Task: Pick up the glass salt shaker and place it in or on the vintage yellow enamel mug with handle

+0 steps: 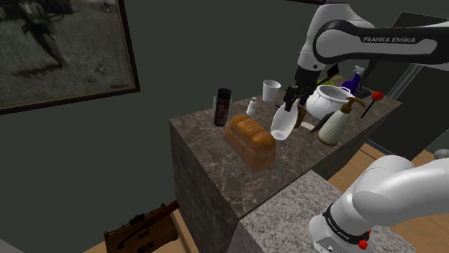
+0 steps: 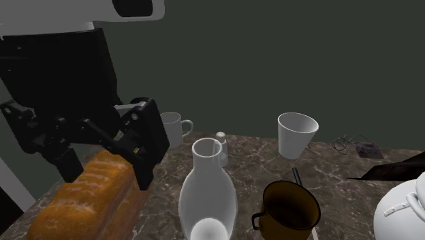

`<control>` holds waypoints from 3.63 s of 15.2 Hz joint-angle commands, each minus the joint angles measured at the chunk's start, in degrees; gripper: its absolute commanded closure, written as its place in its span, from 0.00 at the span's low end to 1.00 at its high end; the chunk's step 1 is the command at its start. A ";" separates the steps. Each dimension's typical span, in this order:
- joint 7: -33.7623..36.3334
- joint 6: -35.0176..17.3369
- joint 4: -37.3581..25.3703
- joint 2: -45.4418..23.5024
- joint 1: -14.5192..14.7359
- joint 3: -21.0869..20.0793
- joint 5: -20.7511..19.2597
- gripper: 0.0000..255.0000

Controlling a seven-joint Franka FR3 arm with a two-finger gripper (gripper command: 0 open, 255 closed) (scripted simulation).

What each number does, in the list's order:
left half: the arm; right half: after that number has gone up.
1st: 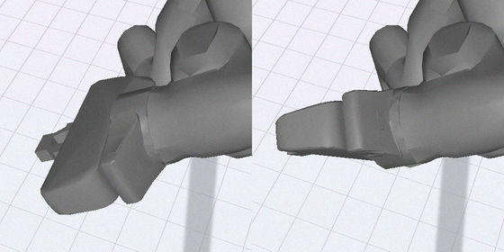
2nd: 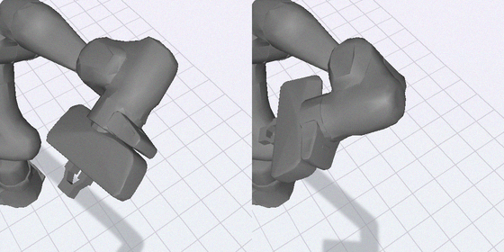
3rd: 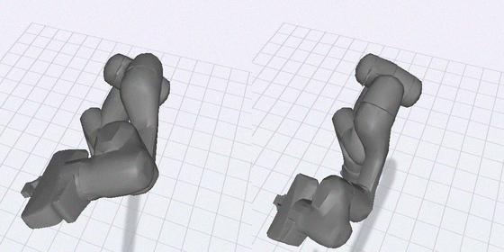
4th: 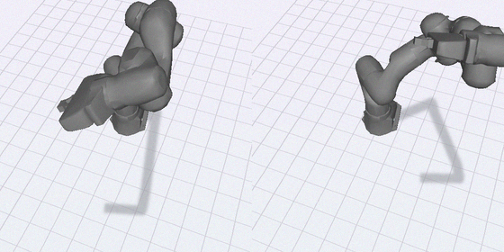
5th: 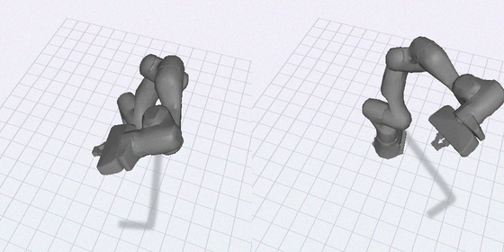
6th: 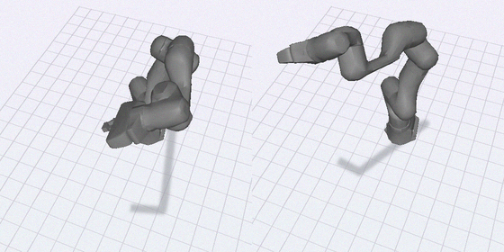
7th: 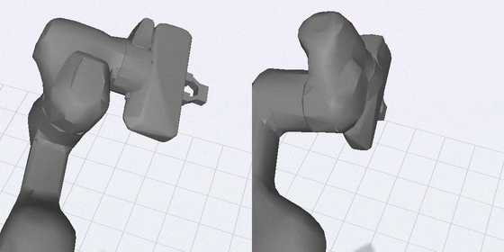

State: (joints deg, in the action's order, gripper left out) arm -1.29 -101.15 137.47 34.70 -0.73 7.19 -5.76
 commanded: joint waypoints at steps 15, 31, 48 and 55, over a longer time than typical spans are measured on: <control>-17.98 -27.81 -10.60 -29.88 1.28 11.87 11.36 0.00; -33.87 -35.68 -27.93 -54.13 -2.78 10.63 30.60 0.00; -34.19 -36.47 -27.97 -55.01 -2.85 10.33 31.14 1.00; -32.55 -33.58 -29.07 -52.96 -2.43 11.08 29.38 1.00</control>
State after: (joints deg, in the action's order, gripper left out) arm -34.23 -135.28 108.57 -18.70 -3.30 18.14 23.98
